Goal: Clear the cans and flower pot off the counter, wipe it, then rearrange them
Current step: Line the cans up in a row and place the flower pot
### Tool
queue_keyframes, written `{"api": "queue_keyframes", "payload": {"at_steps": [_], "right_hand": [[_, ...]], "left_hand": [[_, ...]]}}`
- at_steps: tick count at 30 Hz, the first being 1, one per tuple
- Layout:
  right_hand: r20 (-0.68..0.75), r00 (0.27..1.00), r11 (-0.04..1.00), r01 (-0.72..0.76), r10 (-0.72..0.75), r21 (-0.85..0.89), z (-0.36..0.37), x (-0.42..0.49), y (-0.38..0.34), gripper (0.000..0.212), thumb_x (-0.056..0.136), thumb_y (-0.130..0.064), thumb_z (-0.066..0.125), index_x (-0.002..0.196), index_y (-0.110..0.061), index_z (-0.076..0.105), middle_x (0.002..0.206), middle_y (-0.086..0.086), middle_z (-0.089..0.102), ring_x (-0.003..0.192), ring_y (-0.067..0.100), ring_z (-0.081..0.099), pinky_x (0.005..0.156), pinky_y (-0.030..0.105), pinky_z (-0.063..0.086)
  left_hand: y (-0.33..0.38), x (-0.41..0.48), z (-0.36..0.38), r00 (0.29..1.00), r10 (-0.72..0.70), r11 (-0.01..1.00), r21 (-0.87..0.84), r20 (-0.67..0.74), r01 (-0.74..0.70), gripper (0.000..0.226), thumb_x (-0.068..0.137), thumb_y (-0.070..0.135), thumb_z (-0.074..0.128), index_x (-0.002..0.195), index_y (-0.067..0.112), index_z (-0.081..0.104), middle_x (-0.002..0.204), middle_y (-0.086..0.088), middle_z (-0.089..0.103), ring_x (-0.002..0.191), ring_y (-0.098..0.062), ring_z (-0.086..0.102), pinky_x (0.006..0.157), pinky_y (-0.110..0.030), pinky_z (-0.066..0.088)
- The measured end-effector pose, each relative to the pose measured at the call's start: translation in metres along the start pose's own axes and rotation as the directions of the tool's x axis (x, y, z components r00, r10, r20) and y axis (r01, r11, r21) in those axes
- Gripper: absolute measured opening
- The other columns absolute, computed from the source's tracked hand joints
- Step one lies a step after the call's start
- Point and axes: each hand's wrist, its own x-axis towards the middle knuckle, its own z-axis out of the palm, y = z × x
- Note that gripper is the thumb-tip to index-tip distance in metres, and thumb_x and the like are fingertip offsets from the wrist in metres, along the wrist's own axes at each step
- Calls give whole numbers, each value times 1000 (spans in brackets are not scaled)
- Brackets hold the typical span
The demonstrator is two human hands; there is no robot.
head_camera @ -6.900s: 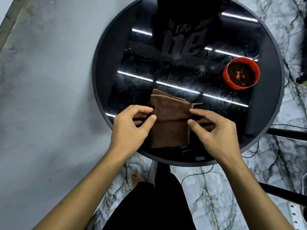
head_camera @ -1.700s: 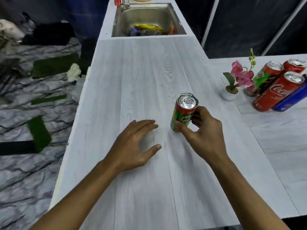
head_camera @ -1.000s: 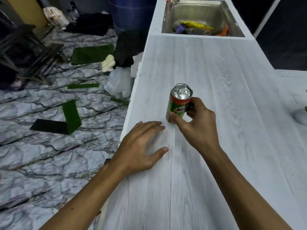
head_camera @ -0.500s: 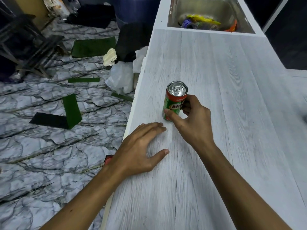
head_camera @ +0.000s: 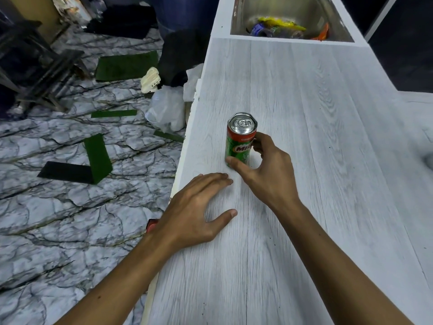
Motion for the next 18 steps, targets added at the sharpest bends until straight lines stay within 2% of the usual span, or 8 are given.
{"api": "queue_keyframes", "payload": {"at_steps": [3,5,8,11,18], "right_hand": [[44,999,995,-18,23,-101,-7,-10,5,82,88,-70,60,152,-22,40,151,-2,53,134,20,53,100,34,46],[63,998,986,-13,24,-165,-15,-21,9,79,92,-70,52,154,-23,38,155,-1,48,138,20,50,101,30,42],[101,995,973,22,1,-231,-29,-39,15,72,97,-66,47,155,-24,38,158,-2,44,142,18,45,105,27,34],[161,986,955,85,-39,-285,-44,-56,23,69,101,-62,43,156,-22,38,162,-1,38,149,16,32,122,39,27],[231,970,895,164,-71,-414,-80,-94,43,64,102,-61,35,156,-26,39,165,-3,30,154,16,23,125,42,20]], "left_hand": [[5,0,2,1000,4,1000,3,-6,-4,61,94,52,65,145,21,53,151,7,51,142,-7,42,118,-38,36],[10,1,4,1000,-2,1000,7,-14,2,61,93,51,65,145,21,54,150,7,52,141,-8,43,116,-39,39],[17,1,7,1000,-6,1000,4,-16,7,62,93,53,64,145,22,54,150,7,52,141,-9,44,113,-38,42],[26,2,12,1000,-1,1000,7,-7,1,62,93,55,64,146,24,53,151,9,52,141,-8,43,113,-36,42],[55,4,24,1000,14,1000,14,23,-15,65,93,59,61,149,30,49,155,13,46,144,-5,39,116,-35,40]]}}
